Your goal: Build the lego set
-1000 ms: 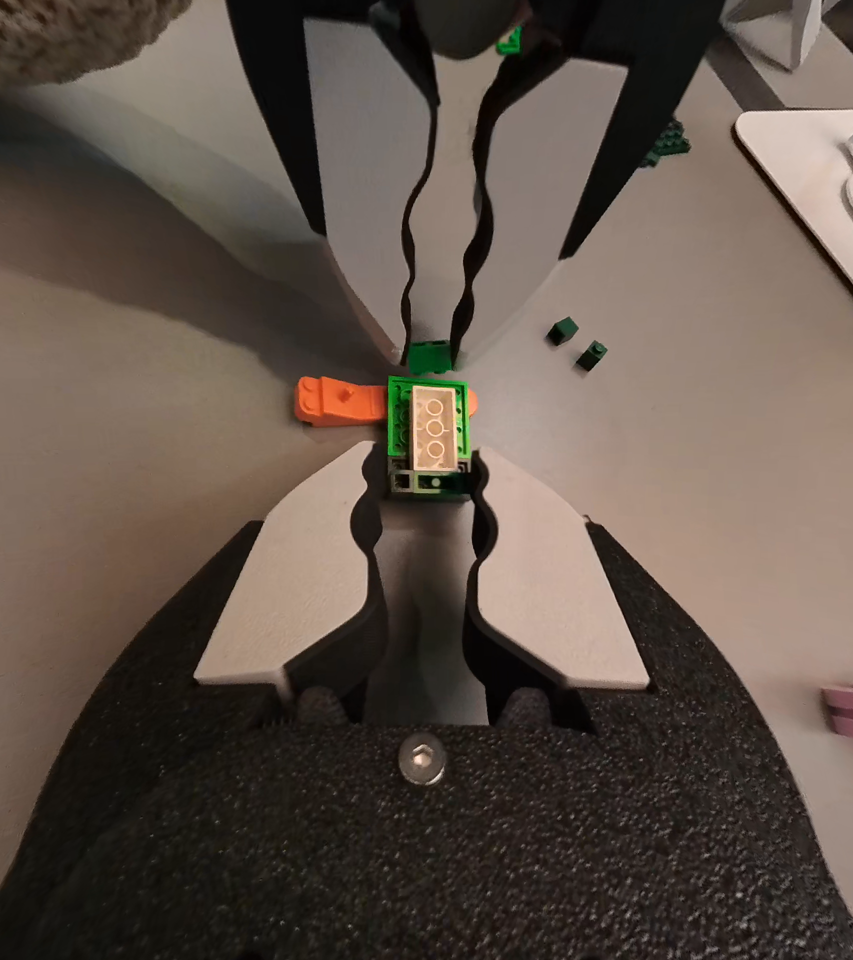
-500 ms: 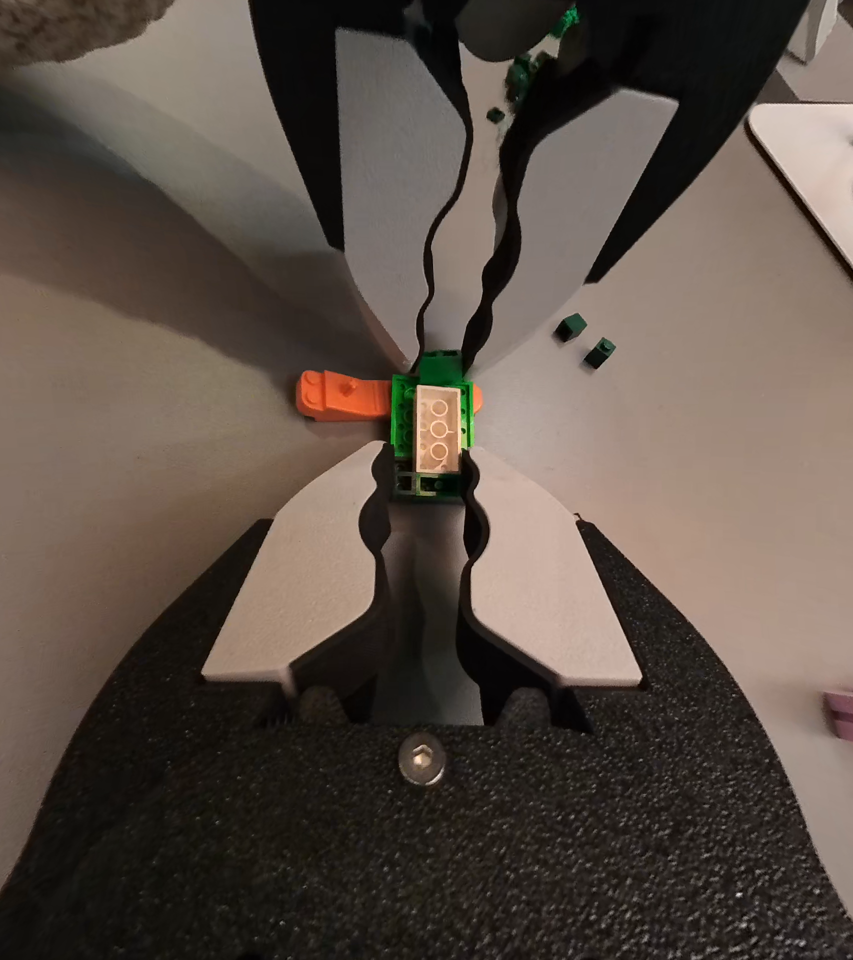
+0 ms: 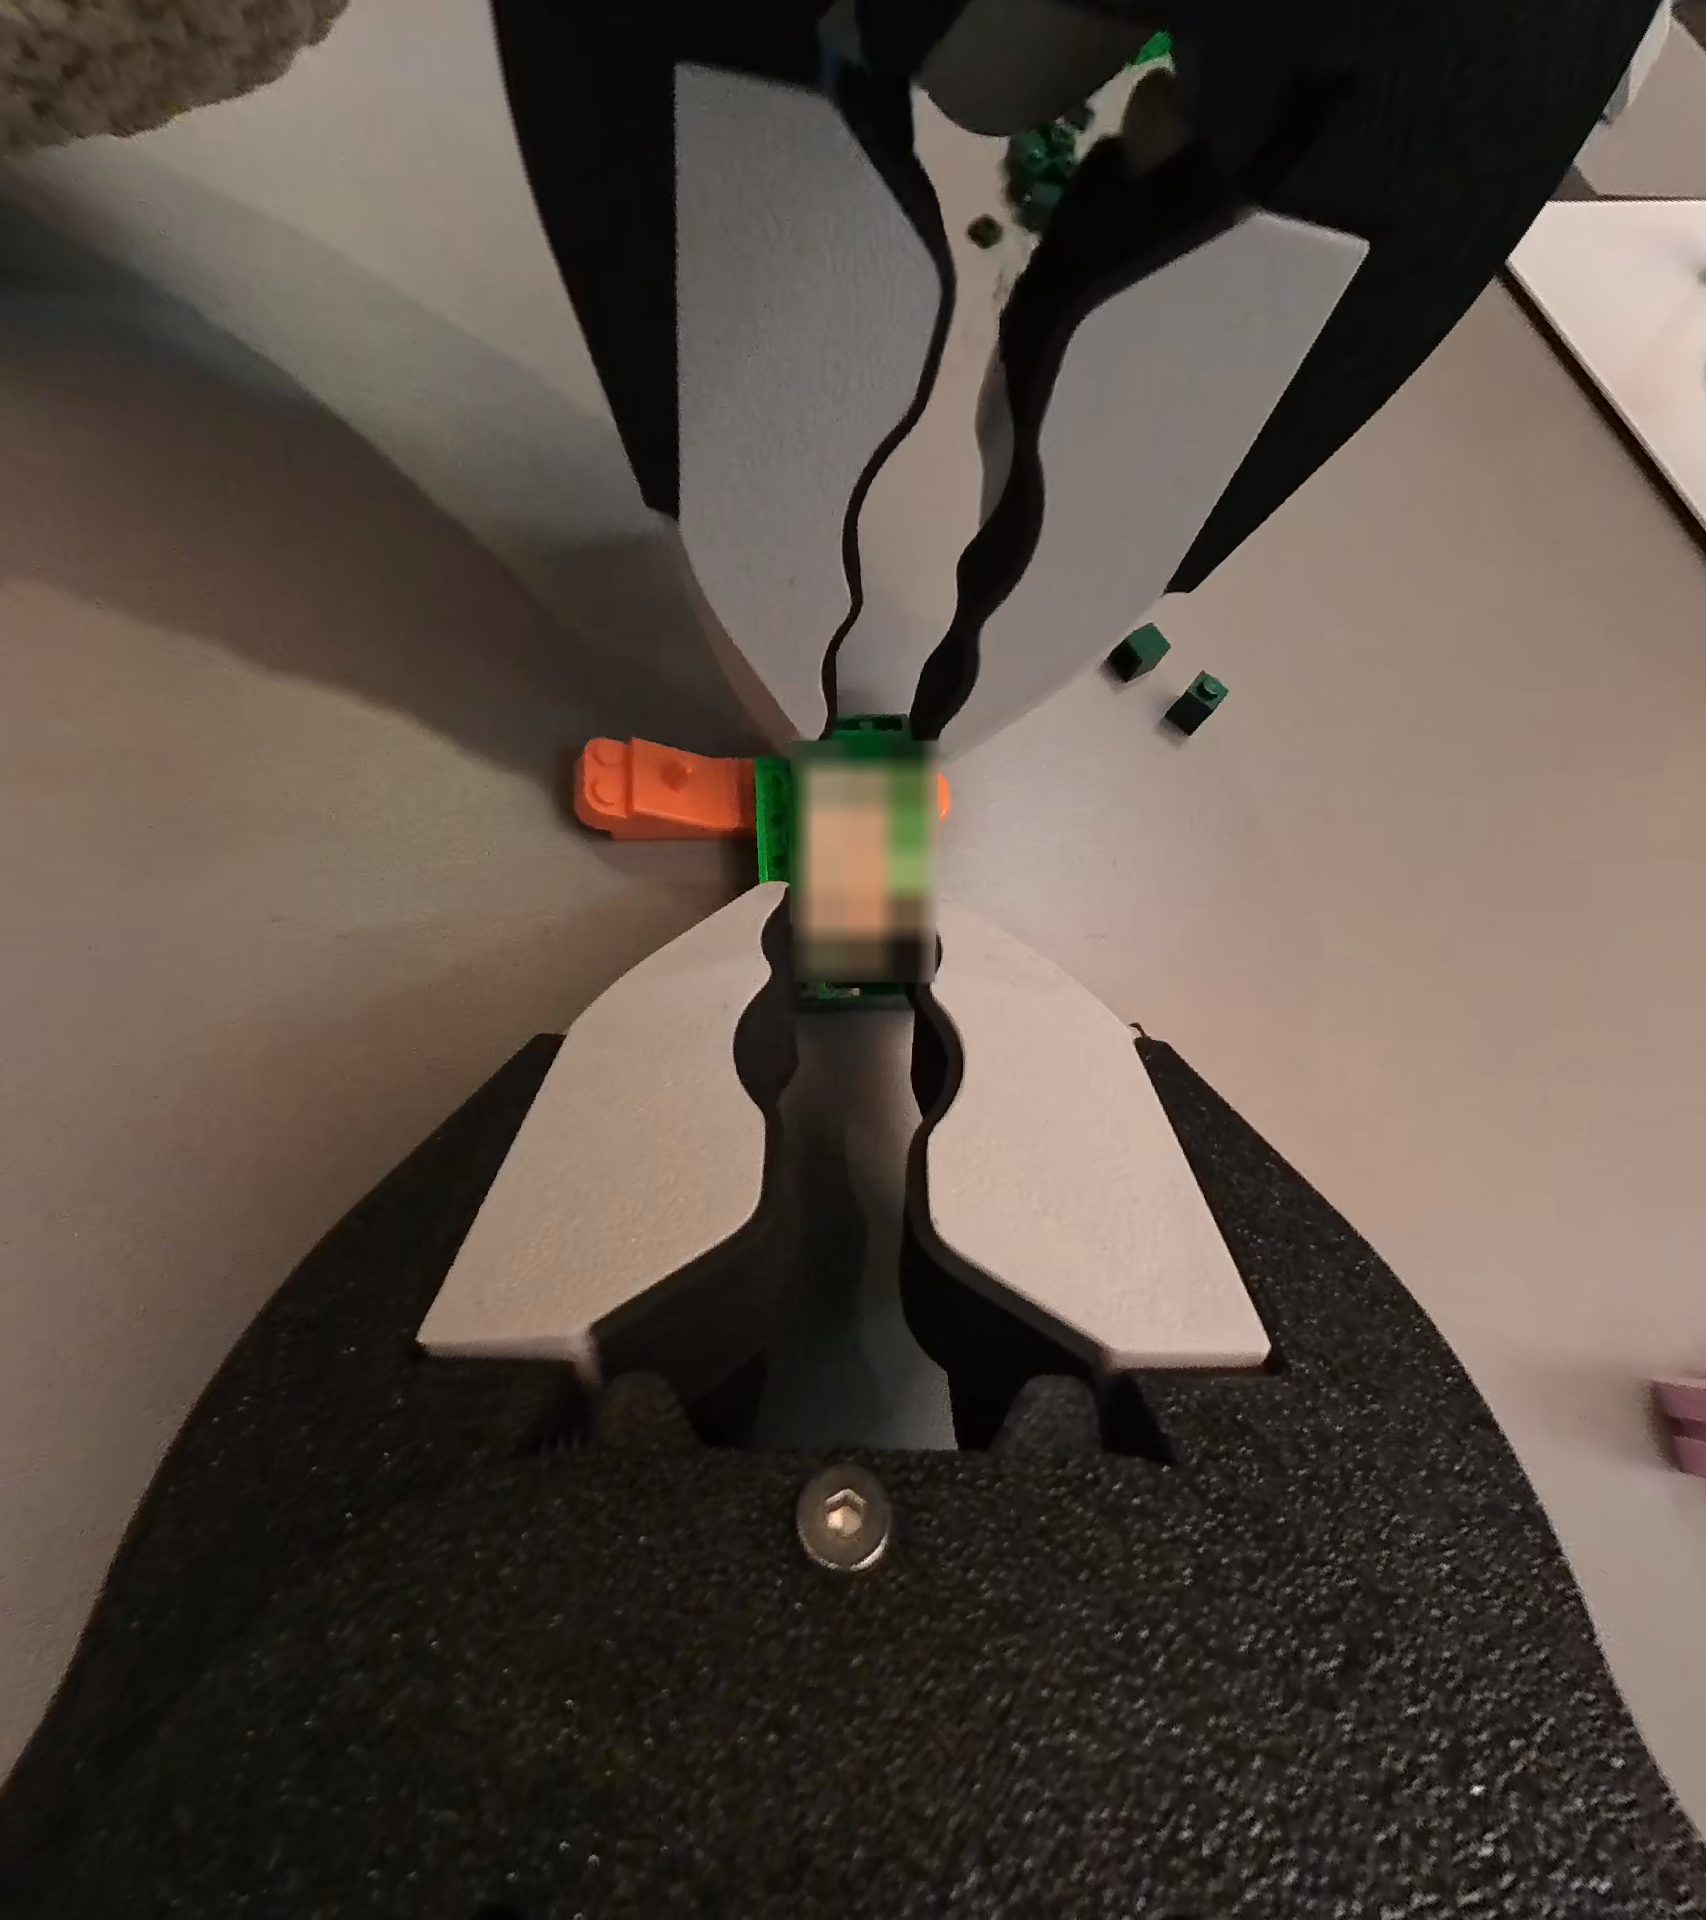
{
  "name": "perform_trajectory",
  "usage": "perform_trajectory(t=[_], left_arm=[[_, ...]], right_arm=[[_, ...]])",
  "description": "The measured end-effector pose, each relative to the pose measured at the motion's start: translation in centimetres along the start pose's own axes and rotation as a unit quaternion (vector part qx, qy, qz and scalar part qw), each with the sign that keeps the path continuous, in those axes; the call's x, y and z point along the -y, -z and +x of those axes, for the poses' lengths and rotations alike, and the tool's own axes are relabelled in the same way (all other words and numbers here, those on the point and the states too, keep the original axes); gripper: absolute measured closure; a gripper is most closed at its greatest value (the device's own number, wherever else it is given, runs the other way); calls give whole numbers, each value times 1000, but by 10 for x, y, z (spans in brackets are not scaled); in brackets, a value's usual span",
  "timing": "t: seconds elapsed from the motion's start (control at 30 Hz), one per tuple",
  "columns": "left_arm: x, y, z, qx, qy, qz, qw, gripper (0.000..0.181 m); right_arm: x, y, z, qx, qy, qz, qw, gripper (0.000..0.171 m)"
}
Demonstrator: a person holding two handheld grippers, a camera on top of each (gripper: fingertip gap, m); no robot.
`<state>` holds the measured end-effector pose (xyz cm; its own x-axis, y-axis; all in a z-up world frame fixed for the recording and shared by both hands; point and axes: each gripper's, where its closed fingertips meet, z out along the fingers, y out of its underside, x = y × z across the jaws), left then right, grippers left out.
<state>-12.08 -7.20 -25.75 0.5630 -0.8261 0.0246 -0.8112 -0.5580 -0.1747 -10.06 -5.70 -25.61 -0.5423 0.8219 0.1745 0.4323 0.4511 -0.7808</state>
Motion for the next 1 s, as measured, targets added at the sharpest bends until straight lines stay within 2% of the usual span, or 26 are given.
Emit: perform_trajectory(t=[0.2, 0.37, 0.47, 0.63, 0.7, 0.8, 0.9, 1.0], left_arm=[[6, 3, 3, -8, 12, 44, 999, 153], [-5, 14, -1, 19, 46, 73, 996, 150], [-8, 29, -5, 59, 81, 160, 982, 148], [-20, 51, -4, 124, 157, 323, 925, 148], [-33, 40, 2, 120, 197, 325, 917, 149], [-48, 13, 11, 127, 220, 282, 925, 144], [-43, 5, 11, 158, 215, 285, 921, 145], [-39, -2, 11, 157, 206, 282, 924, 147]], right_arm=[[0, 0, 0, -1, 2, 0, 1000, 154], [0, 0, 0, -3, 1, 0, 1000, 153], [4, 2, 3, -15, 7, 15, 1000, 154], [17, 12, 11, -31, -9, 66, 997, 153], [20, 15, 14, -43, -8, 77, 996, 153], [23, 16, 17, -55, -7, 91, 994, 153], [23, 14, 16, -49, -16, 95, 994, 154], [26, 16, 16, -45, -26, 106, 993, 154]])
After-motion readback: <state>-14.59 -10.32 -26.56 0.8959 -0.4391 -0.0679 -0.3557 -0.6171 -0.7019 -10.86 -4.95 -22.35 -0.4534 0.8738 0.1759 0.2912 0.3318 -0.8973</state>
